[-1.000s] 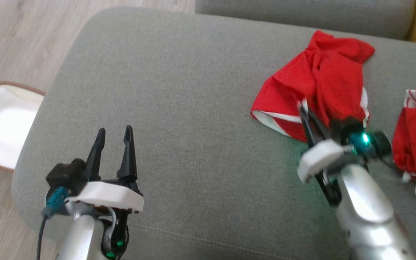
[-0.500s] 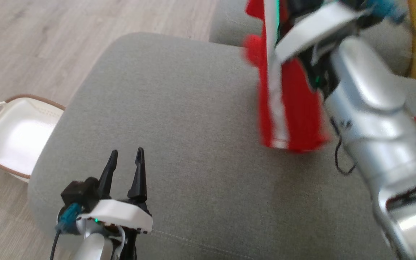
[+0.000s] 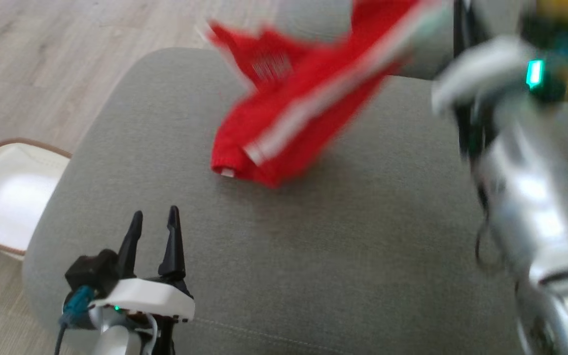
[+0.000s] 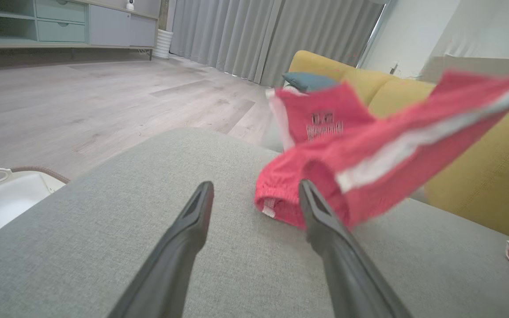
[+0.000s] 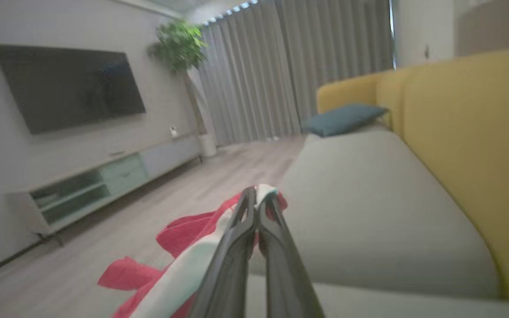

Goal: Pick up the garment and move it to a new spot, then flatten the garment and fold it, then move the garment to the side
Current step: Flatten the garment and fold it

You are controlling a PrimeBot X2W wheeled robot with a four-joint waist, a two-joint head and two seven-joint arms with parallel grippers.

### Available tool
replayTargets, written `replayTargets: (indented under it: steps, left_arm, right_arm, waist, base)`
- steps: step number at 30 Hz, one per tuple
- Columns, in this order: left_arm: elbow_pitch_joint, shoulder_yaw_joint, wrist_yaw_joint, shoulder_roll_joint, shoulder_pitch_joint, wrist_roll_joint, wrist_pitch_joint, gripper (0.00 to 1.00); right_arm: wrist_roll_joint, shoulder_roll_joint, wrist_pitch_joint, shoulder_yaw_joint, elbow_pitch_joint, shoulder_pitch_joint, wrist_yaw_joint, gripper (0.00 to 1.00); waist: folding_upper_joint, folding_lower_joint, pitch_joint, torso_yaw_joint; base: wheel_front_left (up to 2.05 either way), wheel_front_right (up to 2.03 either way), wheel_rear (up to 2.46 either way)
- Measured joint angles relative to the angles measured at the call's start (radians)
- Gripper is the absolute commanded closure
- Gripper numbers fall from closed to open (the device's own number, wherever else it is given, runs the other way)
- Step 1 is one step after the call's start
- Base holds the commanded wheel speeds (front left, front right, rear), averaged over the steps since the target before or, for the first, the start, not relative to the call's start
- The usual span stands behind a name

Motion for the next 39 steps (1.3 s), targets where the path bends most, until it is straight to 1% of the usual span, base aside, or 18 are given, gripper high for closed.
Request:
replayTargets:
  steps: [2, 5, 8, 15, 19, 20, 24, 28, 29, 30, 31, 34, 36, 39]
  left_arm:
    - [-0.008, 0.005, 0.000, 0.000, -0.001, 0.000, 0.000, 0.00]
    - [-0.008, 0.007, -0.001, 0.000, -0.006, 0.000, 0.000, 0.00]
    - [-0.008, 0.008, -0.008, 0.000, -0.012, 0.000, 0.000, 0.00]
    - [-0.008, 0.008, -0.009, 0.000, -0.029, 0.000, 0.000, 0.00]
    - [-0.008, 0.008, -0.009, 0.000, -0.033, 0.000, 0.000, 0.00]
    - [-0.008, 0.008, -0.009, 0.000, -0.035, 0.000, 0.000, 0.00]
    - [-0.008, 0.009, -0.010, -0.001, -0.041, 0.000, 0.000, 0.00]
    - [-0.008, 0.010, -0.013, 0.000, -0.041, 0.000, 0.000, 0.00]
    - [-0.008, 0.011, -0.014, 0.000, -0.041, 0.000, 0.000, 0.00]
    - [-0.008, 0.012, -0.016, 0.000, -0.041, 0.002, 0.000, 0.00]
    - [-0.009, 0.012, -0.017, 0.000, -0.041, 0.002, 0.000, 0.00]
    - [-0.012, 0.014, -0.017, 0.000, -0.041, 0.008, 0.000, 0.00]
    - [-0.016, 0.014, -0.018, 0.000, -0.041, 0.008, 0.000, 0.00]
    - [-0.026, 0.013, -0.018, 0.000, -0.041, 0.010, 0.000, 0.00]
  right_arm:
    - [-0.072, -0.003, 0.000, -0.075, 0.043, 0.094, 0.000, 1.00]
    - [-0.161, -0.018, 0.000, -0.198, 0.070, 0.224, 0.000, 1.00]
    - [-0.228, -0.021, 0.000, -0.306, 0.081, 0.303, 0.000, 1.00]
    - [-0.346, -0.001, 0.000, -0.454, 0.077, 0.345, 0.000, 1.00]
    - [-0.388, 0.004, 0.000, -0.531, 0.077, 0.370, 0.000, 1.00]
    - [-0.395, 0.005, 0.000, -0.546, 0.080, 0.377, 0.000, 1.00]
    - [-0.386, 0.006, 0.000, -0.543, 0.113, 0.388, 0.000, 1.00]
    - [-0.319, 0.007, 0.000, -0.466, 0.140, 0.389, 0.000, 1.00]
    - [-0.302, 0.007, 0.000, -0.447, 0.140, 0.389, 0.000, 0.84]
    - [-0.285, 0.008, 0.000, -0.433, 0.136, 0.389, 0.000, 0.10]
    - [-0.271, 0.008, 0.000, -0.415, 0.124, 0.391, 0.000, 0.00]
    - [-0.218, 0.007, 0.000, -0.345, 0.053, 0.396, 0.000, 0.00]
    - [-0.189, 0.007, 0.000, -0.292, -0.029, 0.412, 0.000, 0.00]
    - [-0.174, 0.008, 0.000, -0.242, -0.172, 0.462, 0.000, 0.00]
  waist:
    - [0.0000, 0.0000, 0.010, -0.016]
    - [0.0000, 0.0000, 0.025, -0.038]
    - [0.0000, 0.0000, 0.036, -0.060]
    - [0.0000, 0.0000, 0.050, -0.101]
    - [0.0000, 0.0000, 0.051, -0.112]
    - [0.0000, 0.0000, 0.050, -0.114]
    - [0.0000, 0.0000, 0.045, -0.118]
    - [0.0000, 0.0000, 0.042, -0.128]
    - [0.0000, 0.0000, 0.042, -0.131]
    - [0.0000, 0.0000, 0.042, -0.135]
    - [0.0000, 0.0000, 0.042, -0.138]
    - [0.0000, 0.0000, 0.040, -0.150]
    - [0.0000, 0.0000, 0.039, -0.158]
    - [0.0000, 0.0000, 0.034, -0.171]
  base:
    - [0.00, 0.00, 0.00]
    - [0.00, 0.00, 0.00]
    - [0.00, 0.00, 0.00]
    - [0.00, 0.00, 0.00]
    - [0.00, 0.00, 0.00]
    - [0.00, 0.00, 0.00]
    - [0.00, 0.00, 0.00]
    - [0.00, 0.00, 0.00]
    - [0.00, 0.00, 0.00]
    - [0.00, 0.00, 0.00]
    - [0.00, 0.00, 0.00]
    - [0.00, 0.00, 0.00]
    - [0.00, 0.00, 0.00]
    - [0.00, 0.00, 0.00]
